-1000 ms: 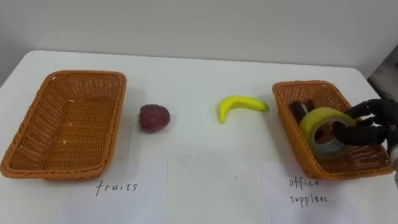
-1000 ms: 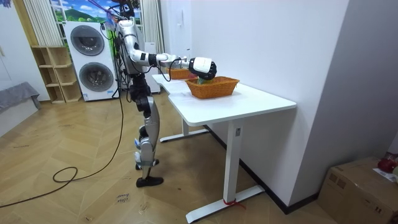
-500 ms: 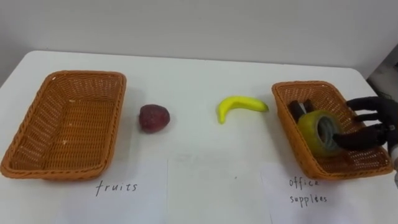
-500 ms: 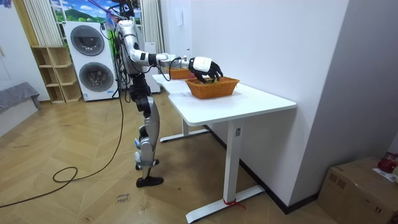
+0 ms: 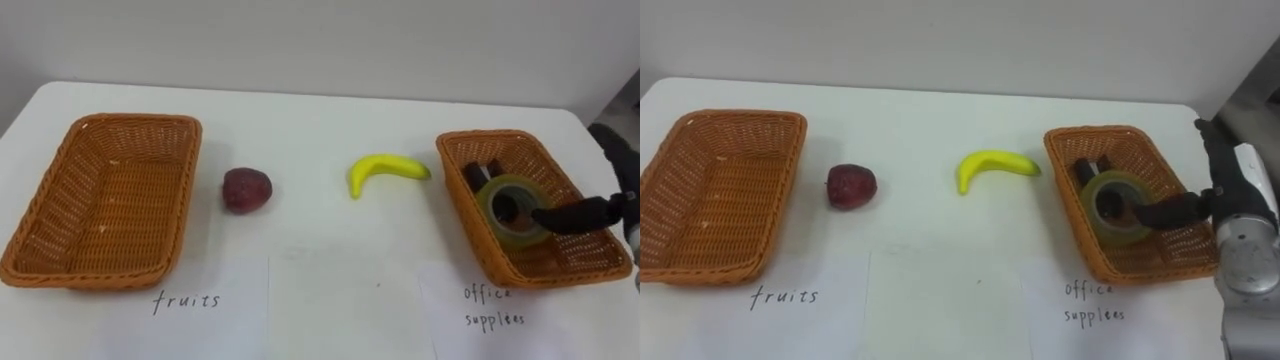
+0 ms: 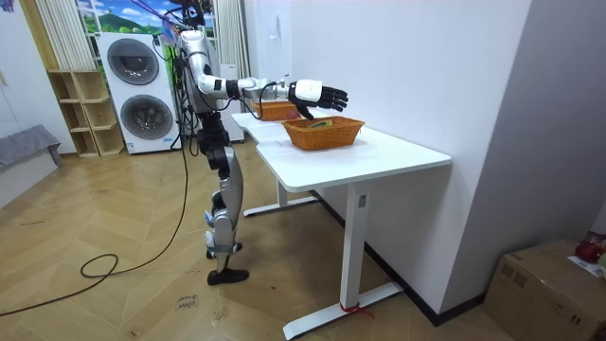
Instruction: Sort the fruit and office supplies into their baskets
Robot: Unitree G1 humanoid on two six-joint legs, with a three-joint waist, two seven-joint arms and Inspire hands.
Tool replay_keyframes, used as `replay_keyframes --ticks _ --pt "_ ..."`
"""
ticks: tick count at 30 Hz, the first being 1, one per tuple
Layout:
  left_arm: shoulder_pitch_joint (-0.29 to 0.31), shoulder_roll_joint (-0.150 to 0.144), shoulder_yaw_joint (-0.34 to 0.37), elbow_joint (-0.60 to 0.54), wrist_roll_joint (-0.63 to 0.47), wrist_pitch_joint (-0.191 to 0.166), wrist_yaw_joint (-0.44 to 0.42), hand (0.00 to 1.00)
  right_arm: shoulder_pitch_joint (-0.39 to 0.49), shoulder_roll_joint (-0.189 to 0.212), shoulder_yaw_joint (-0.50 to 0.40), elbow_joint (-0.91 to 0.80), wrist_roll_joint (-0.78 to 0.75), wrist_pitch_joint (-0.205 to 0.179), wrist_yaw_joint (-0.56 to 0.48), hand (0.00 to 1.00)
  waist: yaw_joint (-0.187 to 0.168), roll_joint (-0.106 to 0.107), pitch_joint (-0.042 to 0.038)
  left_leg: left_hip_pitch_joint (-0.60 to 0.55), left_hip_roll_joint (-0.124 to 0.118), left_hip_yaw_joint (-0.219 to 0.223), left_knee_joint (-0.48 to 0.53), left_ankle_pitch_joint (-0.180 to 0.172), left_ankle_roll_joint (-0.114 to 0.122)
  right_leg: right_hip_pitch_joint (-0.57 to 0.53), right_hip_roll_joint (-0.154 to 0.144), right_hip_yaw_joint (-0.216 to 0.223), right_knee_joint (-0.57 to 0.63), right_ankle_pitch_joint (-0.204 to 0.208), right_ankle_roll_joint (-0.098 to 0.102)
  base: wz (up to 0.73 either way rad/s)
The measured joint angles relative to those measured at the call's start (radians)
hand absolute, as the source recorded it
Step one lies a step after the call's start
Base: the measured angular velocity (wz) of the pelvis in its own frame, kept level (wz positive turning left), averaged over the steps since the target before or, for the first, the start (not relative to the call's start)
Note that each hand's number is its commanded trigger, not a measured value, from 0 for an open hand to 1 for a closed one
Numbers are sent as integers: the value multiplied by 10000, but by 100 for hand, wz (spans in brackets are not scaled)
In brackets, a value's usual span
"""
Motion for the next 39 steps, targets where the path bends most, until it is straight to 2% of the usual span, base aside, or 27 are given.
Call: replay_keyframes --ticks 3,10,13,19,22,27,39 --pt "-5 0 0 1 5 -3 -40 0 -3 0 -1 -78 -37 -2 1 0 25 -89 -29 23 1 1 1 1 -1 36 1 1 -2 0 0 0" --pt "-44 4 -13 -95 0 -16 -39 0 -2 0 -1 -484 -26 -16 -1 0 -2 -122 24 12 6 3 -38 -1 -2 36 4 -9 -2 0 0 0" --pt "-90 9 -7 -94 -3 -15 -33 0 -2 0 -3 -697 13 -16 -1 0 -13 -97 71 8 7 51 -37 -1 -2 30 7 -1 1 0 0 0" --pt "-158 10 -7 -81 -32 -34 -3 0 -20 0 -4 -835 255 -17 -16 0 24 -111 72 23 12 100 -32 -1 -2 29 10 71 0 0 0 -1" --pt "-179 9 -27 -83 -16 -162 -2 0 -46 0 -2 -1379 497 -17 -42 0 58 -92 82 43 25 165 -38 -2 -3 22 19 76 3 0 -1 -5" --pt "-134 9 -10 -184 47 -279 4 0 -299 0 -3 -2092 489 -311 -365 0 82 -31 119 63 34 151 -59 -4 -6 55 27 53 2 1 -1 0" --pt "133 12 -6 -477 35 -267 6 0 -335 0 0 -2306 638 -342 -404 0 591 30 92 136 74 92 -51 -38 -36 144 53 -27 -4 1 -2 0"
